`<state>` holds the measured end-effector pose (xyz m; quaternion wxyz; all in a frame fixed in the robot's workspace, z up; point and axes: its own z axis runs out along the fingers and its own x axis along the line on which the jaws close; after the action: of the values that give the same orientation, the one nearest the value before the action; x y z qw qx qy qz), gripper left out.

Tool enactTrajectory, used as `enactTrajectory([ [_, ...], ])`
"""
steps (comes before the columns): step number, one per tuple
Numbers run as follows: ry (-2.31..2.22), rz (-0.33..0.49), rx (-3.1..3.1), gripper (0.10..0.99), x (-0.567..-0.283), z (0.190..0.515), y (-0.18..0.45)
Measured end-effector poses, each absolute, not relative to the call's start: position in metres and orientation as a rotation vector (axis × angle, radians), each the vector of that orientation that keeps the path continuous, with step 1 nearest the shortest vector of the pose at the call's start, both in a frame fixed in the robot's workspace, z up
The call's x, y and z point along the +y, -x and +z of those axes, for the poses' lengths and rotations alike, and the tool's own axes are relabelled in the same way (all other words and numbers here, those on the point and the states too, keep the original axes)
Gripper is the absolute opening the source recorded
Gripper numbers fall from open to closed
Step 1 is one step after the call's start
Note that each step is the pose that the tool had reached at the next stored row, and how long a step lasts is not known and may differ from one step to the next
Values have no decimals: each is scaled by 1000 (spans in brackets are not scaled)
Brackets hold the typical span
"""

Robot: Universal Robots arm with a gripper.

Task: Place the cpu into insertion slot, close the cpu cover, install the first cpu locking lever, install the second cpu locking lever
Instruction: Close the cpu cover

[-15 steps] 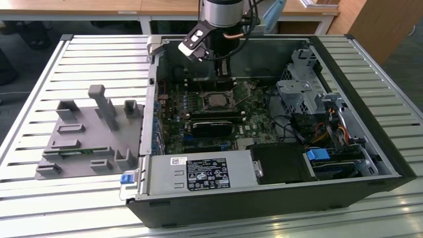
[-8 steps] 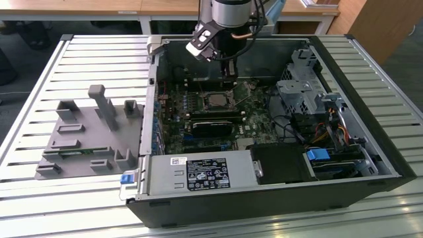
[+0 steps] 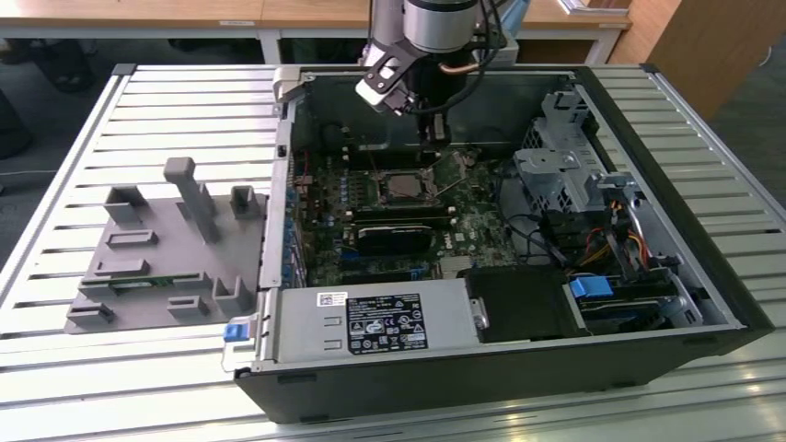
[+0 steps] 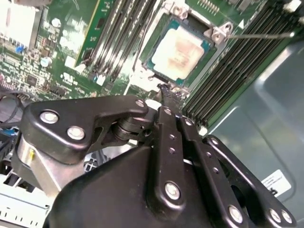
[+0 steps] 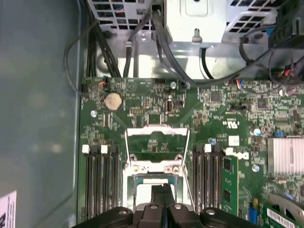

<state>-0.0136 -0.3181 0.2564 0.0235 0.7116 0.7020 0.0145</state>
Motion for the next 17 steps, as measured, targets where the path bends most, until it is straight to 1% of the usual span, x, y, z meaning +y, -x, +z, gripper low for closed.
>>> enactTrajectory([
  [17,-2203,44,2173,106,-317,259,-8],
])
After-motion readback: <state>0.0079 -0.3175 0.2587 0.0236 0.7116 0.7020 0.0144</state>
